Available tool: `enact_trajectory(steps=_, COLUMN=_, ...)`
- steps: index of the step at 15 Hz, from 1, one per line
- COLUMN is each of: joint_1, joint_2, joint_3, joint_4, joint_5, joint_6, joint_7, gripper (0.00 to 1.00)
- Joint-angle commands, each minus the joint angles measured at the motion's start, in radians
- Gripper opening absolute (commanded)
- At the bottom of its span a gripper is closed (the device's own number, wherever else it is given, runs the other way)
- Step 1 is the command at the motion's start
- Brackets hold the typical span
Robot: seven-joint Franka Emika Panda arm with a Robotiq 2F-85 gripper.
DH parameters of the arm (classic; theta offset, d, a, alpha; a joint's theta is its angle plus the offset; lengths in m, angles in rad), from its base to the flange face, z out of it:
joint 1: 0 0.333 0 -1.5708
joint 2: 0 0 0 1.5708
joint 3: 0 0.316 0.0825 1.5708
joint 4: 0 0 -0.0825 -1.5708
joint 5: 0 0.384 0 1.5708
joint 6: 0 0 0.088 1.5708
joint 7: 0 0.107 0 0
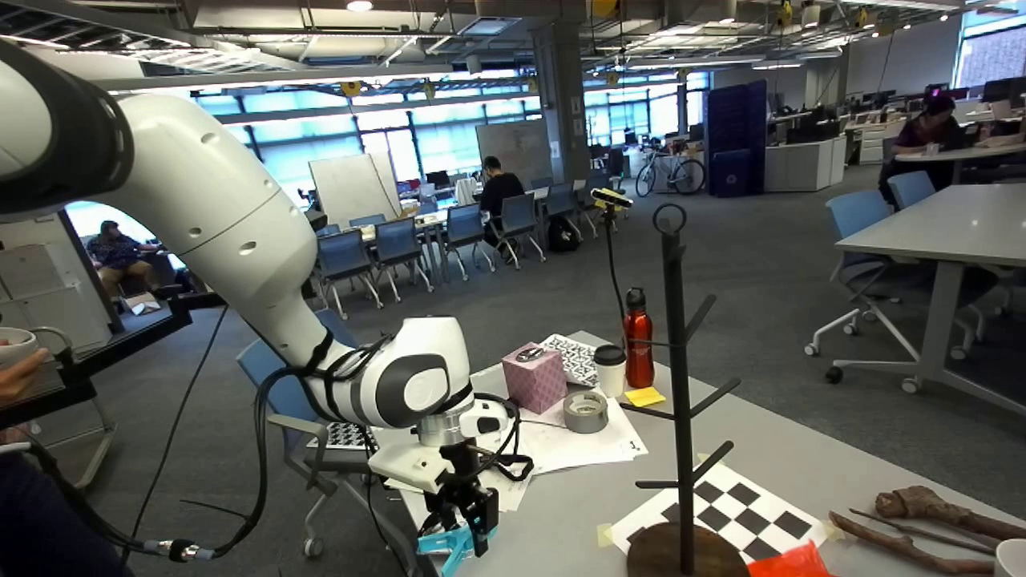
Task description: Place the blue peg on the black stand
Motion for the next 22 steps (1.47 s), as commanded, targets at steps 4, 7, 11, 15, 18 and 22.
enact_trajectory(steps=4, joint_1=-0.038, joint_2=-0.031, joint_3=0.033, joint_4=-0.019, joint_5=-0.028, joint_6=-0.023, joint_7=0.016, gripper=0.35)
enact_trajectory(steps=7, joint_1=-0.039, joint_2=-0.098, joint_3=0.034, joint_4=-0.072, joint_5=-0.034, joint_6=-0.074, joint_7=0.020, gripper=0.35)
enact_trajectory(steps=11, joint_1=-0.038, joint_2=-0.211, joint_3=0.054, joint_4=-0.153, joint_5=-0.050, joint_6=-0.132, joint_7=0.034, gripper=0.35)
enact_trajectory(steps=15, joint_1=-0.043, joint_2=-0.324, joint_3=0.093, joint_4=-0.205, joint_5=-0.093, joint_6=-0.179, joint_7=0.064, gripper=0.35)
enact_trajectory(steps=18, joint_1=-0.051, joint_2=-0.394, joint_3=0.118, joint_4=-0.219, joint_5=-0.215, joint_6=-0.218, joint_7=0.117, gripper=0.35)
enact_trajectory(steps=22, joint_1=-0.080, joint_2=-0.380, joint_3=0.149, joint_4=-0.195, joint_5=-0.254, joint_6=-0.205, joint_7=0.120, gripper=0.60)
